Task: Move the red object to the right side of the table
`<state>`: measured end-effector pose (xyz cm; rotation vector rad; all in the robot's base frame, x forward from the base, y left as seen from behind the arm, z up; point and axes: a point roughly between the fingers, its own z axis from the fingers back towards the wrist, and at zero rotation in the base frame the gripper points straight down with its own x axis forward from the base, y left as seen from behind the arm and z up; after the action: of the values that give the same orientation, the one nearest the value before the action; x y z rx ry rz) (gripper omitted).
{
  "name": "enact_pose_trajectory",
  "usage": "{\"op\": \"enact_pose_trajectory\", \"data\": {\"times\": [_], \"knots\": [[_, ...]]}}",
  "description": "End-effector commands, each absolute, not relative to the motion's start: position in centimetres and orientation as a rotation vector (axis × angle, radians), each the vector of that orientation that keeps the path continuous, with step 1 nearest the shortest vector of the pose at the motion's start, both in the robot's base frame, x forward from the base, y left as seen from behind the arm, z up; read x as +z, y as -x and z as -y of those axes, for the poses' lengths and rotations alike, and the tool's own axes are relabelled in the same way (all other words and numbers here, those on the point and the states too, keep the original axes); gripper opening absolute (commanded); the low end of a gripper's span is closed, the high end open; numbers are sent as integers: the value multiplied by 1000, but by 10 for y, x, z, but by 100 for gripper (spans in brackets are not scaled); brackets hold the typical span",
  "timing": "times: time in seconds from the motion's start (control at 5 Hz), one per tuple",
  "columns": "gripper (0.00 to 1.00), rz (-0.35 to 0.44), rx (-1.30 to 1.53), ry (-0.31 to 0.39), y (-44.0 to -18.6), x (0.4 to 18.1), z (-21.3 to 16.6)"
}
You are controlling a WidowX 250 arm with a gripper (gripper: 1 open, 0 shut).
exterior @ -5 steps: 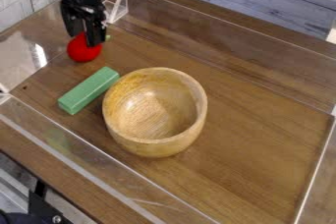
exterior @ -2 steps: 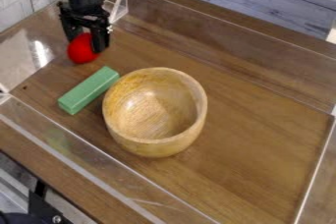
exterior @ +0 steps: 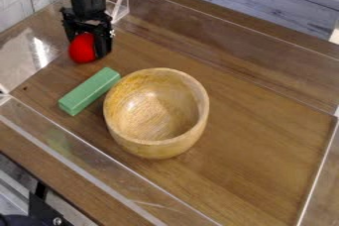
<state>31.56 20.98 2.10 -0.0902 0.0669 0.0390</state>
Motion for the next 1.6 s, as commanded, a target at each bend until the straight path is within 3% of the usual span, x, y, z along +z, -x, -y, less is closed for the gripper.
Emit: {"op": "enact_pose_trajectory", "data": {"times": [0.0,0.2,0.4,1.0,1.4], "knots": [[100,-38,4,70,-328,31,-211],[0,-49,-5,77,-334,30,-212],[0,-73,49,91,-339,29,-211],[0,10,-139,47,-340,96,-155],[0,52,-120,79,-340,115,-84]]}}
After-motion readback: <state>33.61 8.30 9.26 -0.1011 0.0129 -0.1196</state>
